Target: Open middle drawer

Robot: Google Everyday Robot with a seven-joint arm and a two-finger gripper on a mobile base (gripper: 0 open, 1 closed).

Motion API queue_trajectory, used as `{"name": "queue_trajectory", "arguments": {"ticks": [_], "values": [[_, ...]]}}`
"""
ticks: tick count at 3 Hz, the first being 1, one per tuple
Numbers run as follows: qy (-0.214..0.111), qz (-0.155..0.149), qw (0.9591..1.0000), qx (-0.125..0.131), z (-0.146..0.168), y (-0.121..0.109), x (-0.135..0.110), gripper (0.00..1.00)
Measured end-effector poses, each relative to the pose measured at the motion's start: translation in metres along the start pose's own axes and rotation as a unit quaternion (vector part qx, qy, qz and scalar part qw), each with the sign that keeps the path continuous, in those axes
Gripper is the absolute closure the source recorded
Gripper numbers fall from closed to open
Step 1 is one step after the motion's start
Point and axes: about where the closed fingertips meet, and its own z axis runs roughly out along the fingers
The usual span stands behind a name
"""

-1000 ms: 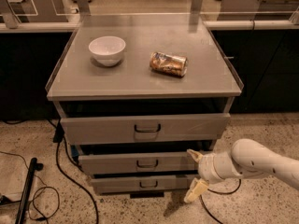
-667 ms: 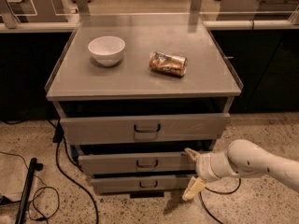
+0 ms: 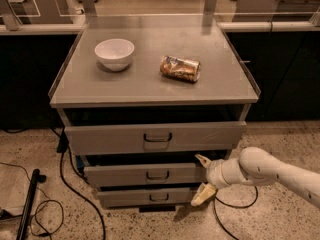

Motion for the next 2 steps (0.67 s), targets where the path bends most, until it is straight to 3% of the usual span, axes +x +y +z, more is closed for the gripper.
{"name": "queue_trajectory", "arguments": {"ticks": [2], "values": [[-0.049,0.057,0.9971,-0.01,0.025,-0.019,0.015,0.0]]}}
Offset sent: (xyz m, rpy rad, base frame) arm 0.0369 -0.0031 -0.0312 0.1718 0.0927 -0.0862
